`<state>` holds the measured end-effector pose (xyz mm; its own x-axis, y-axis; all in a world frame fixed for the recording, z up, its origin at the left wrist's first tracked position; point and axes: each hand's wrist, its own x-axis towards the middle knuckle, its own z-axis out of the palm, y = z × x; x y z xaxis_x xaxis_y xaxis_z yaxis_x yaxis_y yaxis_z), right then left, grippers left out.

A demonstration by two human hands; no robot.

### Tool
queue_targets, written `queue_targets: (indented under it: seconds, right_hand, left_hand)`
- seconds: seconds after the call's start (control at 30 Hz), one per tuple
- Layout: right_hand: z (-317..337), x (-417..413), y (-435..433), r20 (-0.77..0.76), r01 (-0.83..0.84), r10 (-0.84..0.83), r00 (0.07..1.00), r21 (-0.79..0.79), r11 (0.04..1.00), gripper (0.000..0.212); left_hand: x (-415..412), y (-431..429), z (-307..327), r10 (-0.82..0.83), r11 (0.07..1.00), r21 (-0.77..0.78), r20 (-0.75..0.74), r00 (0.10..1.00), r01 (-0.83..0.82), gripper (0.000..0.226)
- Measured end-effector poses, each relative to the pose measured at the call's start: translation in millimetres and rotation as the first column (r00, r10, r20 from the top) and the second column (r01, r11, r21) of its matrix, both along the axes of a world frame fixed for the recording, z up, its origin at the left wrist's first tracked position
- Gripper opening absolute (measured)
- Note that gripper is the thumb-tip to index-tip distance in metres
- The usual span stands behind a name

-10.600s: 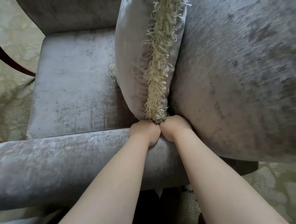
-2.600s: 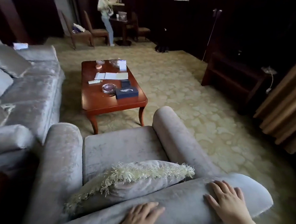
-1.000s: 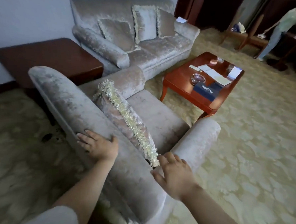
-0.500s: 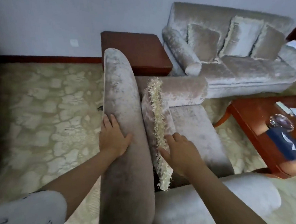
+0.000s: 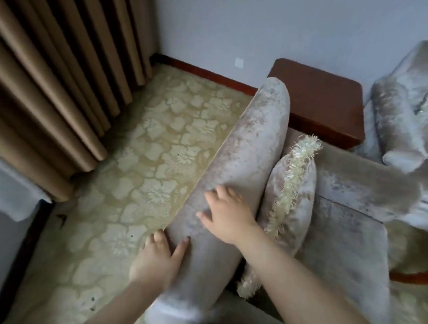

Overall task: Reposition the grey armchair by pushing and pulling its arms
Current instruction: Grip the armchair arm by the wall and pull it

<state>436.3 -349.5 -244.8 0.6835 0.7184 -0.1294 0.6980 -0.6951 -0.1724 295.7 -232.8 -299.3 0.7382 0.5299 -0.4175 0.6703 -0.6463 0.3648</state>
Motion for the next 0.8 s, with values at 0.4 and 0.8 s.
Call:
queue_targets:
  seconds: [0.4,0.8]
  right_hand:
    - [-9.0,-56.6,58.1,-0.076,-0.586,0.581,0.810,-0.112,0.802,0.040]
    - [-43.0,-64.5,56.1,0.047,-0.541,0.543,0.839,-0.048,0.840,0.049]
  left_hand:
    - [-28.3,-47.5,10.4,0.697,0.698,-0.113,0.335,0.634,-0.707,0.038]
    - [-33.8,-49.8,-7.6,0.631,0.738,-0.028,0.381,0.675,-0.674,0.035]
